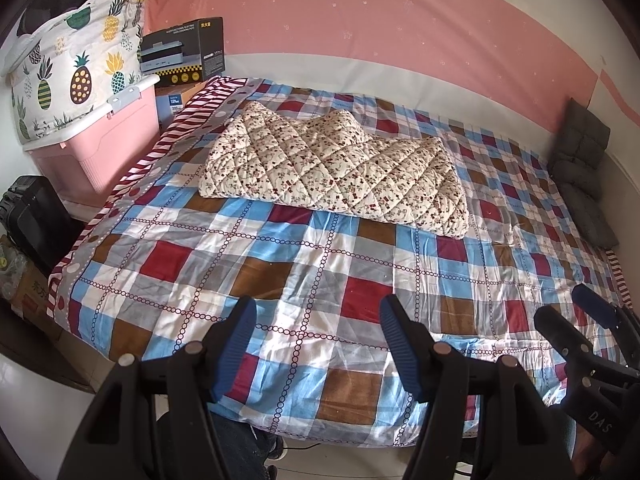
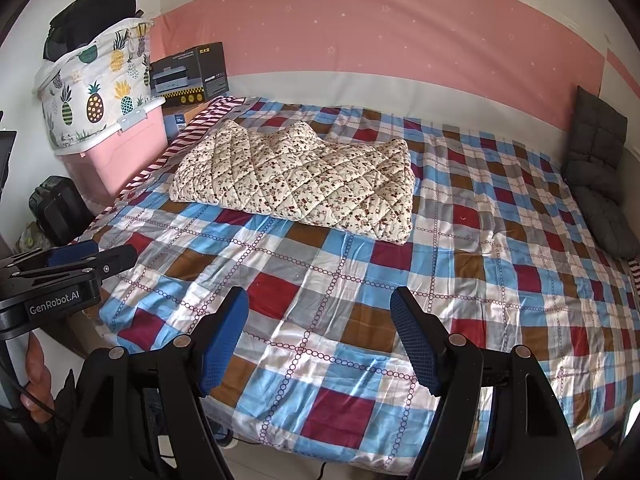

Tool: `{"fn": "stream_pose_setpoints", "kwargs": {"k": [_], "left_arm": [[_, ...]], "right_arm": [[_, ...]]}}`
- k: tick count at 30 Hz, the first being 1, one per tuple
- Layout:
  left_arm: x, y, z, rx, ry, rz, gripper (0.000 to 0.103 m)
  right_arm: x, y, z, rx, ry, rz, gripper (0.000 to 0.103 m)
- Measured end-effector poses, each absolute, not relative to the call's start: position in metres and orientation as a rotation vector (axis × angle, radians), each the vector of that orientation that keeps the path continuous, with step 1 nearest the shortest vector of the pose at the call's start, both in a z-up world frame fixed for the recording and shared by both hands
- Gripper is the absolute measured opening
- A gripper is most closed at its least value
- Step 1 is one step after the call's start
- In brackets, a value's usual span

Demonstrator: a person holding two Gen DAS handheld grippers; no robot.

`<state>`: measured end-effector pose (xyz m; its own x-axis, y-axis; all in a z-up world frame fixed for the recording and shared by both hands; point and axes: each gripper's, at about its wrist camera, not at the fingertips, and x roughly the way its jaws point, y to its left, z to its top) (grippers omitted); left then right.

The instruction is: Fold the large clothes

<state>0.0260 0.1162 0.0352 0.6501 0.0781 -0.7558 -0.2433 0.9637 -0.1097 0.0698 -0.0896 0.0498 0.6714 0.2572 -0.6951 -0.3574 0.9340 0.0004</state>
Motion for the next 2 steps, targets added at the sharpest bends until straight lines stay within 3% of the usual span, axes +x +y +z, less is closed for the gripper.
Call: {"fn": "stream_pose_setpoints", "kwargs": {"k": [2], "left_arm": [[0.0262, 0.1165, 0.0358, -0.211, 0.843, 0.177, 0.066]], "right_arm": [[0.0697, -0.0902, 0.0497, -0.139, 0.758, 0.348, 0.073]]}}
